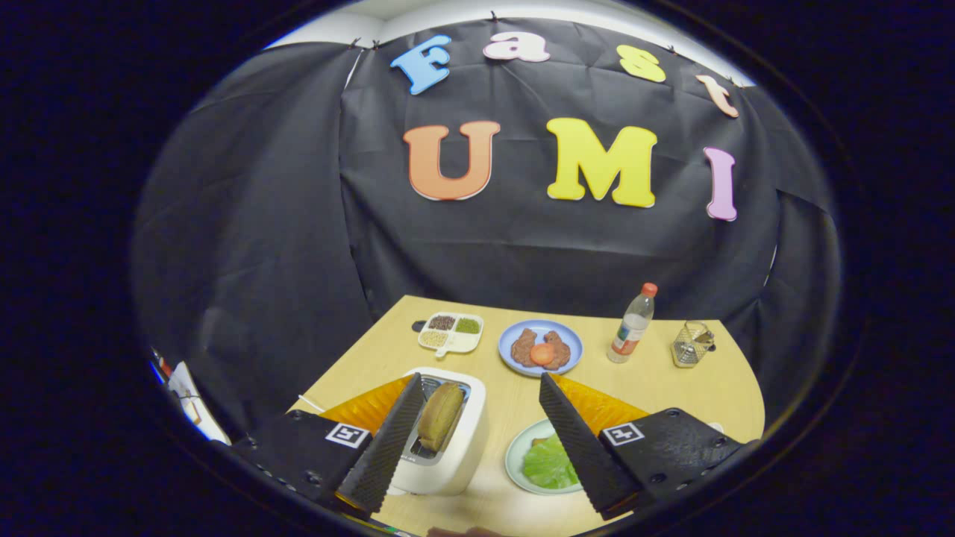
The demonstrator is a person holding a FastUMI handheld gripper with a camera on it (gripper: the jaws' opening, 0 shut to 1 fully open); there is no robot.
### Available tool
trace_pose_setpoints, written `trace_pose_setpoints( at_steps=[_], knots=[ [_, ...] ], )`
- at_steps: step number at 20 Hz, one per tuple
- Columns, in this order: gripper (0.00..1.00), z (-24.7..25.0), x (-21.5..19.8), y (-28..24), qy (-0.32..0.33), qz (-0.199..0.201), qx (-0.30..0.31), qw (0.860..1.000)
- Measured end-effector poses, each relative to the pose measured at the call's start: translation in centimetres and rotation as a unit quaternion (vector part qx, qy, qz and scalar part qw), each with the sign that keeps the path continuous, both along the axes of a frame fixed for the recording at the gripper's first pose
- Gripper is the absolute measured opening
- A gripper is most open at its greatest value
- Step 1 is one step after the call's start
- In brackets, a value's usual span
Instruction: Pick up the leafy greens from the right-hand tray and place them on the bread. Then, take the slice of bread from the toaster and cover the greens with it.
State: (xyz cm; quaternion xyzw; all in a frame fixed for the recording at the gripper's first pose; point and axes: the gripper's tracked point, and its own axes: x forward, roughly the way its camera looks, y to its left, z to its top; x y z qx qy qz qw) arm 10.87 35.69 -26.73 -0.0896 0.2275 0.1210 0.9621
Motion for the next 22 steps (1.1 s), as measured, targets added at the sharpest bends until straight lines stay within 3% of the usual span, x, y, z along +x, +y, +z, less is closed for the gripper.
trace_pose_setpoints(
  at_steps=[3,9,14,22],
  knots=[
    [0.97,-3.0,0.9,1.8,0.031,-0.012,-0.005,0.999],
    [0.97,-8.6,3.3,3.7,0.101,-0.073,-0.009,0.992],
    [0.83,-10.6,4.5,3.7,0.117,-0.097,-0.025,0.988],
    [0.22,-10.8,3.9,2.9,0.132,-0.119,-0.028,0.984]
  ],
)
